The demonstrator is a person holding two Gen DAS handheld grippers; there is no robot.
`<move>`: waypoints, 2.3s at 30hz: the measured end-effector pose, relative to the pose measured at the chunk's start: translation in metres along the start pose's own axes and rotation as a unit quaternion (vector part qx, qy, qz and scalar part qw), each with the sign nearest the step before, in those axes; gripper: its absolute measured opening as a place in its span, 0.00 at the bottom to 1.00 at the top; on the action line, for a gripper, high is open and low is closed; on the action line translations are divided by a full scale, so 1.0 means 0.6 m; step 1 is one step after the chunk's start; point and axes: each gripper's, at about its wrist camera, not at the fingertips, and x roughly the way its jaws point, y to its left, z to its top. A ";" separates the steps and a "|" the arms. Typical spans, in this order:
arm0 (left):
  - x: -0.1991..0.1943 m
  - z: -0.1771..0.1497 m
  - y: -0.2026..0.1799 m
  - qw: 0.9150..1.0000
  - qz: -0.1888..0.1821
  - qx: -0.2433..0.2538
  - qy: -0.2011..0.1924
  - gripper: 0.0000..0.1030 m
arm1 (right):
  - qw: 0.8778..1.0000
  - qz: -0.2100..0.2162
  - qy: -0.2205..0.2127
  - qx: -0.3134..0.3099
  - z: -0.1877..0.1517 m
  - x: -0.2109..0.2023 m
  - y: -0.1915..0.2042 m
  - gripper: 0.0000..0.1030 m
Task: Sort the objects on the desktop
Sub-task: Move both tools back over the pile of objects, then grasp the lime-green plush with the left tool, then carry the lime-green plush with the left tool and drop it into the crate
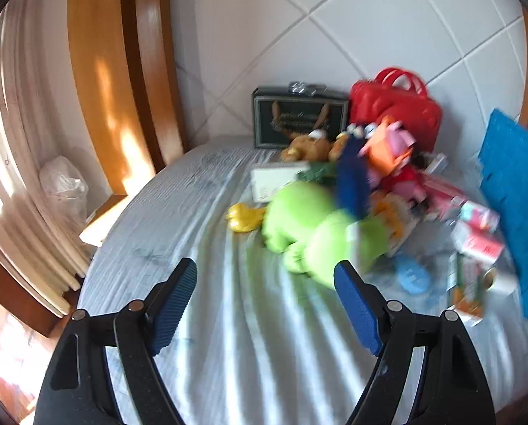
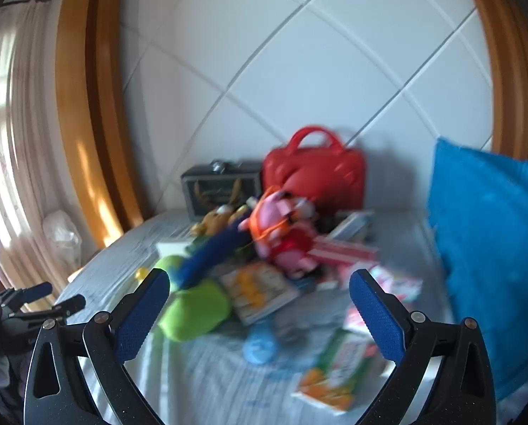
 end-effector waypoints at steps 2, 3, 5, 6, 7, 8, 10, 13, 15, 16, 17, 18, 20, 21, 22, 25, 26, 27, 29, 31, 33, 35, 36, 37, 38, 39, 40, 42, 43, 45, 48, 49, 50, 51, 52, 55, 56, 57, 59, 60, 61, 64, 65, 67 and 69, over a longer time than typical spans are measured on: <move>0.032 -0.009 0.049 0.999 0.015 0.005 0.031 0.77 | 0.999 0.014 0.034 0.011 -0.009 0.045 0.064 0.99; 0.047 -0.012 0.070 0.999 0.007 0.002 0.043 0.77 | 0.998 0.027 0.050 0.017 -0.013 0.063 0.091 0.92; 0.071 -0.020 0.110 0.998 0.000 0.002 0.059 0.77 | 0.996 0.046 0.068 0.015 -0.020 0.091 0.148 0.80; 0.079 -0.022 0.122 0.998 0.001 0.004 0.061 0.77 | 0.996 0.047 0.074 0.010 -0.023 0.112 0.176 0.76; 0.090 -0.022 0.135 0.998 0.002 0.004 0.065 0.77 | 0.995 0.050 0.080 0.010 -0.024 0.126 0.194 0.76; 0.101 -0.022 0.147 0.998 0.000 0.002 0.070 0.77 | 0.995 0.055 0.088 0.012 -0.026 0.148 0.213 0.76; 0.126 -0.020 0.166 0.997 -0.009 0.003 0.082 0.77 | 0.993 0.060 0.104 0.021 -0.030 0.189 0.240 0.72; 0.160 -0.009 0.168 0.995 -0.023 0.023 0.094 0.77 | 0.986 0.070 0.143 0.049 -0.049 0.256 0.261 0.60; 0.185 0.002 0.164 0.994 -0.034 0.036 0.094 0.77 | 0.980 0.076 0.173 0.067 -0.070 0.300 0.258 0.56; 0.199 0.010 0.161 0.994 -0.040 0.041 0.094 0.77 | 0.979 0.053 0.181 0.071 -0.080 0.315 0.248 0.56; 0.212 0.016 0.156 0.993 -0.048 0.045 0.093 0.77 | 0.980 0.027 0.184 0.074 -0.085 0.321 0.234 0.56; 0.228 0.024 0.147 0.993 -0.059 0.051 0.093 0.77 | 0.979 0.002 0.184 0.084 -0.090 0.323 0.210 0.53; 0.257 0.035 0.125 0.990 -0.081 0.065 0.098 0.77 | 0.976 -0.046 0.186 0.101 -0.095 0.319 0.163 0.55; 0.277 0.043 0.111 0.988 -0.094 0.075 0.101 0.77 | 0.972 -0.074 0.197 0.105 -0.098 0.320 0.137 0.60; 0.292 0.049 0.097 0.986 -0.101 0.084 0.103 0.77 | 0.968 -0.086 0.207 0.112 -0.100 0.322 0.121 0.66; 0.333 0.071 0.056 0.980 -0.126 0.117 0.102 0.77 | 0.962 -0.077 0.224 0.139 -0.110 0.323 0.093 0.83; 0.343 0.076 0.046 0.978 -0.132 0.128 0.101 0.77 | 0.961 -0.071 0.226 0.141 -0.110 0.320 0.098 0.83; 0.359 0.082 0.032 0.974 -0.140 0.144 0.104 0.77 | 0.961 -0.059 0.227 0.145 -0.110 0.319 0.105 0.86; 0.383 0.087 0.017 0.967 -0.158 0.168 0.112 0.77 | 0.961 -0.044 0.233 0.144 -0.111 0.324 0.124 0.96; 0.401 0.089 0.008 0.960 -0.171 0.191 0.118 0.77 | 0.960 -0.056 0.239 0.134 -0.112 0.340 0.142 1.00; 0.415 0.089 -0.002 0.951 -0.184 0.216 0.121 0.77 | 0.955 -0.066 0.253 0.137 -0.119 0.359 0.143 1.00; 0.423 0.087 -0.011 0.943 -0.198 0.234 0.128 0.77 | 0.951 -0.070 0.268 0.141 -0.128 0.376 0.138 1.00; 0.428 0.086 -0.017 0.940 -0.201 0.242 0.131 0.77 | 0.949 -0.074 0.273 0.138 -0.133 0.382 0.133 0.99; 0.431 0.085 -0.022 0.938 -0.203 0.247 0.132 0.77 | 0.949 -0.082 0.272 0.136 -0.137 0.384 0.125 0.98; 0.433 0.085 -0.027 0.935 -0.214 0.250 0.134 0.77 | 0.950 -0.093 0.264 0.136 -0.137 0.378 0.114 0.92; 0.435 0.085 -0.032 0.931 -0.226 0.250 0.137 0.78 | 0.951 -0.100 0.257 0.139 -0.138 0.371 0.101 0.87; 0.437 0.085 -0.040 0.929 -0.236 0.249 0.138 0.78 | 0.950 -0.105 0.258 0.141 -0.137 0.366 0.088 0.87; 0.437 0.082 -0.064 0.925 -0.241 0.260 0.135 0.78 | 0.947 -0.102 0.265 0.148 -0.137 0.365 0.067 0.87; 0.439 0.080 -0.076 0.925 -0.233 0.268 0.131 0.78 | 0.947 -0.094 0.271 0.144 -0.138 0.369 0.065 0.88; 0.446 0.077 -0.096 0.925 -0.226 0.276 0.130 0.78 | 0.949 -0.079 0.272 0.142 -0.138 0.375 0.071 0.95; 0.448 0.079 -0.104 0.924 -0.243 0.265 0.134 0.60 | 0.951 -0.085 0.265 0.132 -0.138 0.381 0.077 0.98; 0.443 0.079 -0.104 0.925 -0.241 0.262 0.133 0.57 | 0.951 -0.083 0.264 0.136 -0.139 0.384 0.075 0.97; 0.436 0.077 -0.104 0.925 -0.240 0.263 0.128 0.55 | 0.951 -0.072 0.265 0.143 -0.140 0.384 0.074 0.79; 0.425 0.075 -0.103 0.926 -0.238 0.267 0.120 0.53 | 0.951 -0.065 0.265 0.145 -0.139 0.384 0.075 0.65; 0.413 0.074 -0.103 0.927 -0.234 0.270 0.113 0.52 | 0.953 -0.071 0.260 0.136 -0.134 0.377 0.080 0.63; 0.374 0.082 -0.086 0.933 -0.235 0.257 0.094 0.51 | 0.961 -0.065 0.239 0.120 -0.118 0.344 0.088 0.57; 0.358 0.086 -0.079 0.935 -0.237 0.248 0.088 0.51 | 0.964 -0.059 0.229 0.120 -0.112 0.329 0.089 0.57; 0.340 0.089 -0.071 0.938 -0.239 0.239 0.079 0.51 | 0.967 -0.055 0.218 0.119 -0.106 0.313 0.090 0.56; 0.299 0.094 -0.059 0.942 -0.239 0.225 0.060 0.51 | 0.972 -0.050 0.201 0.114 -0.093 0.284 0.094 0.56; 0.280 0.094 -0.056 0.944 -0.238 0.221 0.052 0.51 | 0.974 -0.047 0.192 0.110 -0.085 0.269 0.097 0.56; 0.264 0.098 -0.051 0.946 -0.238 0.215 0.044 0.51 | 0.976 -0.042 0.184 0.106 -0.077 0.255 0.101 0.56; 0.212 0.110 -0.043 0.950 -0.235 0.203 0.017 0.51 | 0.983 -0.035 0.158 0.091 -0.055 0.210 0.116 0.55; 0.196 0.114 -0.043 0.951 -0.233 0.202 0.007 0.51 | 0.985 -0.035 0.147 0.081 -0.047 0.190 0.121 0.55; 0.158 0.121 -0.045 0.952 -0.230 0.199 -0.015 0.51 | 0.989 -0.036 0.127 0.068 -0.031 0.157 0.125 0.55; 0.121 0.130 -0.048 0.952 -0.234 0.195 -0.035 0.51 | 0.991 -0.038 0.108 0.062 -0.013 0.127 0.124 0.55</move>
